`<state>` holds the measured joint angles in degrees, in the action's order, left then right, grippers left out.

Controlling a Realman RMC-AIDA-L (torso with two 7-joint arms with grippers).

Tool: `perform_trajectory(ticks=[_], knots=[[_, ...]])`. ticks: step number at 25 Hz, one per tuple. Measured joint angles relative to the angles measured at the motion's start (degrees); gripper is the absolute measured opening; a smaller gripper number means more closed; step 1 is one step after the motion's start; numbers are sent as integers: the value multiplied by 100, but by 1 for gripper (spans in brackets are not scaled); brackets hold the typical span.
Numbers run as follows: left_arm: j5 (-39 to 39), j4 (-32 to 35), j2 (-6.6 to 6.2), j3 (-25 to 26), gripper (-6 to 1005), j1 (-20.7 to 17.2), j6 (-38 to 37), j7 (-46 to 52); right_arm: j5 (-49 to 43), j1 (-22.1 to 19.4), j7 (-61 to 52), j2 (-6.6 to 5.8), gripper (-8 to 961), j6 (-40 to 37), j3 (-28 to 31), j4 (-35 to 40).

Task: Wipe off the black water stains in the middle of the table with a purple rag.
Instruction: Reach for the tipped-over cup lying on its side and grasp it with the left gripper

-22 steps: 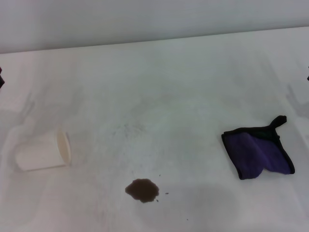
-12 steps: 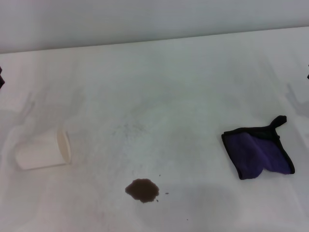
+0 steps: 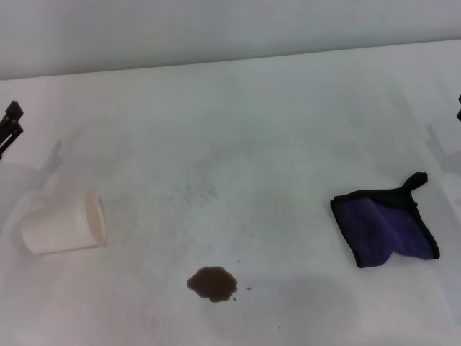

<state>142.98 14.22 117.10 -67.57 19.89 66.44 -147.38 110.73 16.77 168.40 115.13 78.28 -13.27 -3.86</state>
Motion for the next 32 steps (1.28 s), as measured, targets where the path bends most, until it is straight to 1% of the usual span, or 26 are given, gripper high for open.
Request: perform_trajectory(ticks=[2,3,4,5,8,10,12,13,14,16,17,20,22,24,26,29,32], knots=[[-332,549,-152,-232,875,-221,-175,654,-2,-4,0,0,859,-17,0,4],[-571,750,-214,-263,875,-294,-218,964,-1,-5,0,0,859,-25,0,6],[-969,1086,-309,-279,875,-415,-268,1491,2,-6,0,0,859,-29,0,9],[-1352,1373,-379,-273,875,-486,-292,1924,2,-6,0,0,859,-31,0,10],[-2815,2535,-607,-202,875,-795,-282,3544,4,-8,0,0,858,-33,0,21],[-3940,3395,-738,-115,875,-924,-102,4683,9,-7,0,0,858,-39,0,35],[-5005,4086,-806,63,875,-930,324,5580,14,4,0,0,858,-53,0,60],[-5327,4284,-816,136,875,-917,492,5817,14,15,0,0,858,-58,0,64],[-5892,4601,-802,396,875,-848,902,6147,15,30,0,0,858,-65,0,69],[-6638,4980,-742,880,875,-710,1553,6508,17,80,0,0,858,-110,0,71],[-6964,5183,-697,1171,875,-615,1849,6609,18,109,0,0,858,-136,0,68],[-7675,5599,-647,1640,875,-378,2519,6738,20,145,0,0,858,-171,0,42],[-8150,5889,-671,1750,875,-192,2857,6845,20,147,0,3,858,-167,0,28],[-8606,6127,-701,1761,875,-18,3094,6928,17,151,0,6,858,-141,0,14],[-9020,6252,-705,1754,875,136,3240,6931,11,157,0,7,858,-114,0,-20],[-9533,6378,-645,1711,874,349,3329,6769,11,160,0,9,857,-105,0,-49],[-9805,6423,-526,1633,874,453,3338,6380,12,171,0,9,857,-100,0,-86]])
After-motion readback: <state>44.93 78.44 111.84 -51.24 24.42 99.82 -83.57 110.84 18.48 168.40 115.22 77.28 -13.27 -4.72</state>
